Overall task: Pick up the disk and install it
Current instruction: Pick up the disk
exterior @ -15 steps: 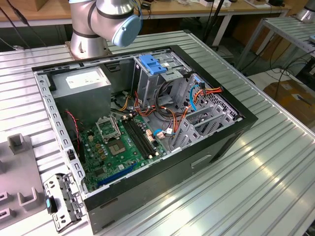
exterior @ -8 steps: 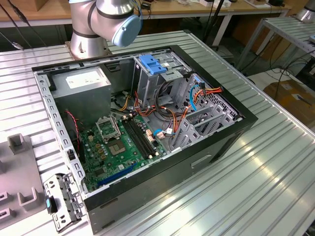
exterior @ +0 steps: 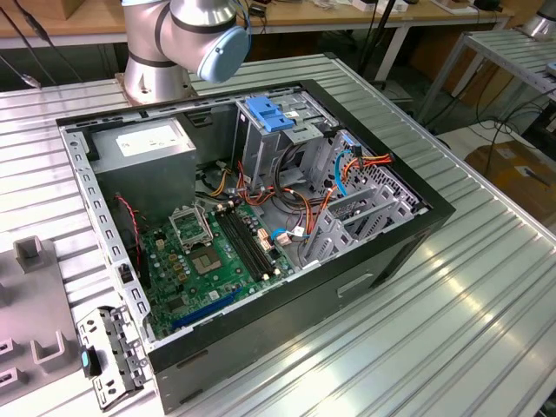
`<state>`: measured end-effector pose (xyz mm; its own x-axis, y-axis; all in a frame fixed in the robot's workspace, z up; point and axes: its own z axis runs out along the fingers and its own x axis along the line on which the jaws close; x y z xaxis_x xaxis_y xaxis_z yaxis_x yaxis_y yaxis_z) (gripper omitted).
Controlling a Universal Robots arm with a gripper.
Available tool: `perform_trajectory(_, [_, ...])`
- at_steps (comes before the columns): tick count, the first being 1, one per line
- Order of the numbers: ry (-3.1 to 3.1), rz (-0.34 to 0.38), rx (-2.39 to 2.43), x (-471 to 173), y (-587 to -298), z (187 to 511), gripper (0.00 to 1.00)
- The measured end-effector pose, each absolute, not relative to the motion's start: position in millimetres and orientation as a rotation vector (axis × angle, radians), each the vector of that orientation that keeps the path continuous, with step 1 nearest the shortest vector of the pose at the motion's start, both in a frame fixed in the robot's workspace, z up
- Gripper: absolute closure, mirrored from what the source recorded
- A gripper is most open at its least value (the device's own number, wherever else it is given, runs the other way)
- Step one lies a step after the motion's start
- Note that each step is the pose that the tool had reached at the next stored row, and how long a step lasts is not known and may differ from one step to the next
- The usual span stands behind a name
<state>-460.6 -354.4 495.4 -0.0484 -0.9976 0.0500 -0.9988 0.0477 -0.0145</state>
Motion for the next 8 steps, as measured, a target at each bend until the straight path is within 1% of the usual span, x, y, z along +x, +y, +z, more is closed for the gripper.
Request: perform_trajectory(8, [-2.255, 0.07, 2.149, -445.3, -354.4, 495.4, 0.63])
